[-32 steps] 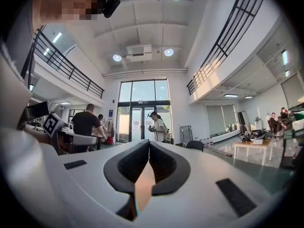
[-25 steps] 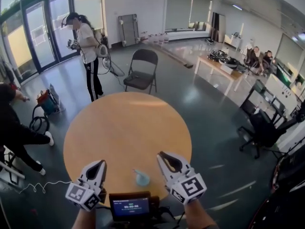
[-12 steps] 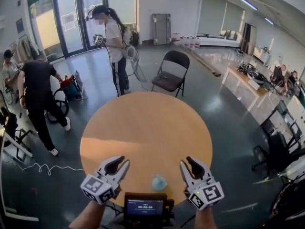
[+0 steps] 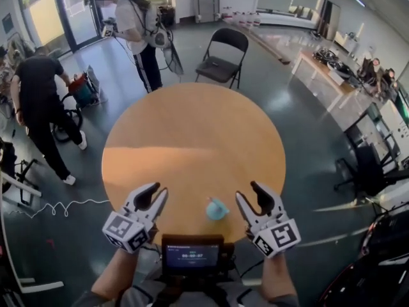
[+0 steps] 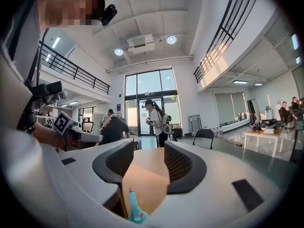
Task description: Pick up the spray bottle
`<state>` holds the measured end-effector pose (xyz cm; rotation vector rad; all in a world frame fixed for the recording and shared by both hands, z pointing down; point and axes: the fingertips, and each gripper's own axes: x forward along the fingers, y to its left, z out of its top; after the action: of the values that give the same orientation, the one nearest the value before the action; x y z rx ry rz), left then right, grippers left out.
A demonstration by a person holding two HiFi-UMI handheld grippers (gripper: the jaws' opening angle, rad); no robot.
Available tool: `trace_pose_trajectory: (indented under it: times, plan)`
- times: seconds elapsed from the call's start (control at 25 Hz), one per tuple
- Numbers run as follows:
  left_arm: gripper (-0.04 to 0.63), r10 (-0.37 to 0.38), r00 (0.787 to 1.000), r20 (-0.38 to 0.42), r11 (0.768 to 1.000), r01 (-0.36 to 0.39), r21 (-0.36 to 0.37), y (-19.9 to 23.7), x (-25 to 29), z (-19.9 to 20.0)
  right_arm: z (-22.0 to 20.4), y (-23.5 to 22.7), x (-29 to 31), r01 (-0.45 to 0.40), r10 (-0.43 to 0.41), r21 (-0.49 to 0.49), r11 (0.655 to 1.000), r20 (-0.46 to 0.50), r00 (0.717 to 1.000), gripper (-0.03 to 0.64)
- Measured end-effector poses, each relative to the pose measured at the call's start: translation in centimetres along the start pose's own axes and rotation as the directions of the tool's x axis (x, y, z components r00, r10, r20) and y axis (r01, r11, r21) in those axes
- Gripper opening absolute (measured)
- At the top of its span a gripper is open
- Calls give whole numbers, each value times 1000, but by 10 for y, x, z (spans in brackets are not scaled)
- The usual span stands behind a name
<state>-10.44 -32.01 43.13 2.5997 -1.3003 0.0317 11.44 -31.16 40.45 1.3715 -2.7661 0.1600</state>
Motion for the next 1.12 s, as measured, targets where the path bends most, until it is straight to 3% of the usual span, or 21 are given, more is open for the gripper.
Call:
trace_pose_trajectory:
  times: [0.2, 0.44, 0.64, 1.12]
  plan:
    - [147, -25, 997, -67, 999, 23, -30, 3, -8, -18, -24, 16, 0, -3, 4, 24, 1000, -71, 997, 252]
    - [150, -25, 988, -152, 998, 15, -67, 4, -2, -58, -69, 11, -3, -11, 22, 71, 997, -154, 988, 293]
    - [149, -32, 979, -199, 997, 17, -76, 4, 0, -90, -108, 21, -10, -41, 57, 81, 996, -213, 975, 365]
    - [150, -13, 934, -357, 992, -34, -125, 5, -1, -183, -196, 33, -17, -56, 96, 135, 989, -312, 945, 370]
